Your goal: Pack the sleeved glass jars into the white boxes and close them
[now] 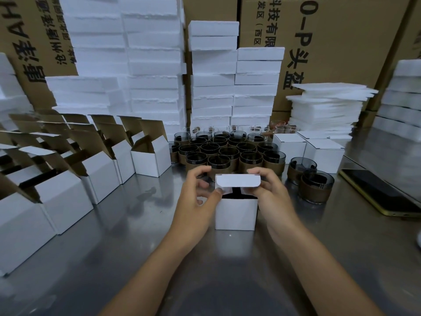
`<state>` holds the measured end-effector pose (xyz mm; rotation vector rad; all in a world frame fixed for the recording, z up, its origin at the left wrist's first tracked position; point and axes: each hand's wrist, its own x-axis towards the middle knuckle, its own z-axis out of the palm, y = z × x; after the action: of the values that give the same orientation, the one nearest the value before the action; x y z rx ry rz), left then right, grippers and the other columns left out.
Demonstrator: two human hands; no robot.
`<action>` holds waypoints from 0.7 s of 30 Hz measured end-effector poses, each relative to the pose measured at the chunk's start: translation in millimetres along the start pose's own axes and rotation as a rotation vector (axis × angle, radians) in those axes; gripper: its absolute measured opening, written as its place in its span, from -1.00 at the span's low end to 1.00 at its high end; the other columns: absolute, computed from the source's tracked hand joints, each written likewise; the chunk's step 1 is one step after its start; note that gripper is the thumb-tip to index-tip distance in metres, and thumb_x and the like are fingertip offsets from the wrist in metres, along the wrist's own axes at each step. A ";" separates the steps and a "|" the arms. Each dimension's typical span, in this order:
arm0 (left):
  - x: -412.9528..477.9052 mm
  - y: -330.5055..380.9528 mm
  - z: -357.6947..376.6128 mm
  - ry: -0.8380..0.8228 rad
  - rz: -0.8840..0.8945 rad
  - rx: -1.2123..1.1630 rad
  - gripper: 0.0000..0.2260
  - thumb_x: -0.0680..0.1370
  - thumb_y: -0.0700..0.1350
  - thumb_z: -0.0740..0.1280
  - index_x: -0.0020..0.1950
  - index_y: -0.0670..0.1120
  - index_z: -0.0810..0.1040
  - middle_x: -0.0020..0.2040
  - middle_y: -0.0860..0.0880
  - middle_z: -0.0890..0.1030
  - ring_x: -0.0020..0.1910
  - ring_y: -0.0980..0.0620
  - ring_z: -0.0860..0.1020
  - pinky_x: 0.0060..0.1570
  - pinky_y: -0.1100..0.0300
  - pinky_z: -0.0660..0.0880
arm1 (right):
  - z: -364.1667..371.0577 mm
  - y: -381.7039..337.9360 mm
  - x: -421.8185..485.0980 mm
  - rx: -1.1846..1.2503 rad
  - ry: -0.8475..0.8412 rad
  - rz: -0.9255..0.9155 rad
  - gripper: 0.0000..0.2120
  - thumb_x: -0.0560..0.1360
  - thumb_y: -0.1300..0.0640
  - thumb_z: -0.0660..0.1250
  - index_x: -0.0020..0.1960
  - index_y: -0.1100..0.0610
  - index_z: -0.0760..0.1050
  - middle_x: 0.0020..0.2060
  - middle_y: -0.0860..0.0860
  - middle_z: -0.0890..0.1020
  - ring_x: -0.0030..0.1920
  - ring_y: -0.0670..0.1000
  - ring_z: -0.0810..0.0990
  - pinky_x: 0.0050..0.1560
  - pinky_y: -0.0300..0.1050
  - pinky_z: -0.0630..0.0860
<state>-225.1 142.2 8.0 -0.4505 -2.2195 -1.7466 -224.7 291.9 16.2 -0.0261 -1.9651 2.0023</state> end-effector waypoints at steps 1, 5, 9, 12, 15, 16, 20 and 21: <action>0.3 -0.7 -0.1 -0.010 0.003 0.006 -0.65 0.54 -0.13 0.31 0.12 0.31 0.32 0.07 0.05 0.46 -0.10 0.39 0.47 -0.13 0.53 0.38 | 0.5 -0.8 -0.7 0.012 0.001 0.017 -0.68 0.51 0.38 0.22 -0.11 -0.03 0.52 -0.20 -0.13 0.64 -0.21 -0.21 0.61 -0.27 -0.32 0.51; -0.3 -2.7 0.3 -0.082 -0.017 0.003 -0.73 0.61 -0.11 0.17 0.11 0.31 0.41 0.17 0.19 0.42 -0.02 0.55 0.37 -0.10 0.59 0.33 | 1.9 -4.8 -1.3 0.063 0.030 0.093 -0.73 0.56 0.23 0.16 -0.16 -0.01 0.57 -0.12 -0.06 0.65 -0.16 -0.13 0.59 -0.33 -0.33 0.46; -3.1 1.9 -2.0 -0.109 -0.026 -0.084 -0.74 0.57 0.16 0.01 0.10 0.23 0.46 -0.02 0.49 0.47 0.00 0.60 0.36 -0.14 0.66 0.29 | 4.4 -7.4 -3.2 0.003 -0.006 0.048 -0.68 0.56 -0.17 0.11 -0.11 -0.08 0.58 -0.20 -0.25 0.64 -0.20 -0.31 0.58 -0.27 -0.40 0.42; -4.5 0.1 -1.5 -0.125 -0.002 -0.134 -0.64 0.45 0.26 0.11 0.12 0.12 0.45 -0.02 0.35 0.54 0.01 0.42 0.47 -0.09 0.55 0.37 | 9.2 -3.7 -11.3 -0.158 -0.088 -0.130 -0.59 0.34 -0.32 0.17 0.05 -0.10 0.49 -0.07 -0.26 0.58 -0.06 -0.28 0.53 -0.16 -0.48 0.41; -3.8 -4.0 -1.7 -0.126 -0.010 -0.134 -0.66 0.42 0.24 0.19 0.11 0.11 0.42 0.02 0.22 0.55 0.03 0.31 0.52 -0.08 0.42 0.46 | 10.4 0.8 -13.0 -0.280 -0.116 -0.170 -0.44 0.27 -0.28 0.25 0.18 -0.02 0.42 0.10 -0.04 0.51 0.07 -0.09 0.52 0.05 -0.12 0.51; -3.5 -4.9 -2.0 -0.123 -0.014 -0.129 -0.66 0.41 0.26 0.19 0.09 0.13 0.42 0.03 0.20 0.54 0.04 0.30 0.52 -0.07 0.39 0.48 | 10.3 0.3 -13.2 -0.288 -0.111 -0.176 -0.43 0.26 -0.28 0.25 0.18 -0.01 0.42 0.11 -0.01 0.50 0.08 -0.06 0.52 0.06 -0.06 0.52; -2.5 -6.5 -2.7 -0.114 -0.016 -0.120 -0.68 0.40 0.27 0.20 0.07 0.16 0.42 0.05 0.20 0.54 0.06 0.29 0.51 -0.02 0.36 0.49 | 9.2 -0.8 -13.6 -0.304 -0.113 -0.209 -0.46 0.29 -0.27 0.25 0.17 -0.01 0.42 0.11 0.00 0.50 0.06 -0.07 0.52 0.07 -0.02 0.52; -2.1 -6.9 -2.4 -0.113 -0.013 -0.117 -0.69 0.41 0.26 0.20 0.07 0.16 0.42 0.05 0.20 0.54 0.07 0.29 0.50 0.00 0.35 0.48 | 8.8 -0.3 -13.6 -0.309 -0.118 -0.213 -0.48 0.30 -0.26 0.25 0.17 -0.02 0.42 0.11 0.00 0.50 0.07 -0.07 0.52 0.08 -0.02 0.52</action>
<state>-226.0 138.2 1.6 -0.5757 -2.2070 -1.9099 -214.0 280.1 13.9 0.2235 -2.2292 1.5881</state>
